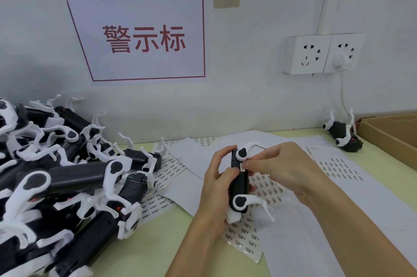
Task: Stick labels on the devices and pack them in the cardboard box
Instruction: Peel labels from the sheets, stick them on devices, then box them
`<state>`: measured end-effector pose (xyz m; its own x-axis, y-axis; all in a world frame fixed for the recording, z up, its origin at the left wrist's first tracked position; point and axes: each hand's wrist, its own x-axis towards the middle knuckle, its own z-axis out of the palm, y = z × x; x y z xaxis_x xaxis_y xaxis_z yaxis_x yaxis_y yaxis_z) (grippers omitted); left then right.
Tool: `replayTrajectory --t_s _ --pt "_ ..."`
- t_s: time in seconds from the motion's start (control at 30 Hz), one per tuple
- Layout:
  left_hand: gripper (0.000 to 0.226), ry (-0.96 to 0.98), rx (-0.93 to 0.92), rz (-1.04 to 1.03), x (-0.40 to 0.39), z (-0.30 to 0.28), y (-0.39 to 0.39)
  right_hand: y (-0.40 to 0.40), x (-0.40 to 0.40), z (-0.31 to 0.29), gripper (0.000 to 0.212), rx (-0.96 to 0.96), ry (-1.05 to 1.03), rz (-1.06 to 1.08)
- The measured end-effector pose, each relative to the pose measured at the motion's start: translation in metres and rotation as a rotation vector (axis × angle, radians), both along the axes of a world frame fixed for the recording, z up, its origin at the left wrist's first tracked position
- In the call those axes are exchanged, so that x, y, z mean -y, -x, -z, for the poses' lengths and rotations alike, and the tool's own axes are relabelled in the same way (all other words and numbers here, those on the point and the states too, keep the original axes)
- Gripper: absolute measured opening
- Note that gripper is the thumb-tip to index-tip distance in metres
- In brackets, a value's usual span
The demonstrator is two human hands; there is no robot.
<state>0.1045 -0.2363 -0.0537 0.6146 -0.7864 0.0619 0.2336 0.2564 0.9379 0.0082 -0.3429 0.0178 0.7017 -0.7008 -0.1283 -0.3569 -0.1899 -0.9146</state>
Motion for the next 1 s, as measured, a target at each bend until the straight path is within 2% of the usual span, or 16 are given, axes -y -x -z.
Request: replayTrajectory --t_s 0.27,0.4,0.47,0.53,0.67,0.83,1.0 --pt "0.039 -0.054 0.058 -0.057 0.004 0.002 -0.001 0.002 0.005 -0.002 0.016 -0.07 0.105 0.005" --pt "0.035 -0.055 0.061 -0.063 0.004 0.004 -0.002 0.007 0.016 -0.003 0.031 -0.31 0.451 0.087" --pt "0.035 -0.043 0.058 -0.054 0.003 0.004 -0.002 0.007 0.017 -0.001 0.028 -0.285 0.569 0.133" --pt "0.04 -0.013 0.063 -0.03 0.003 0.004 -0.001 0.003 0.012 0.001 0.016 -0.135 0.528 0.111" --pt "0.051 0.069 0.067 0.024 0.002 0.003 -0.003 -0.004 0.001 0.003 0.034 0.108 0.217 -0.039" --pt "0.05 0.103 0.031 0.042 0.0 0.003 -0.003 0.004 0.005 0.0 0.035 0.136 0.094 -0.214" --pt "0.035 0.09 0.018 0.062 -0.002 0.002 -0.004 0.006 0.004 -0.004 0.025 0.221 0.063 -0.222"
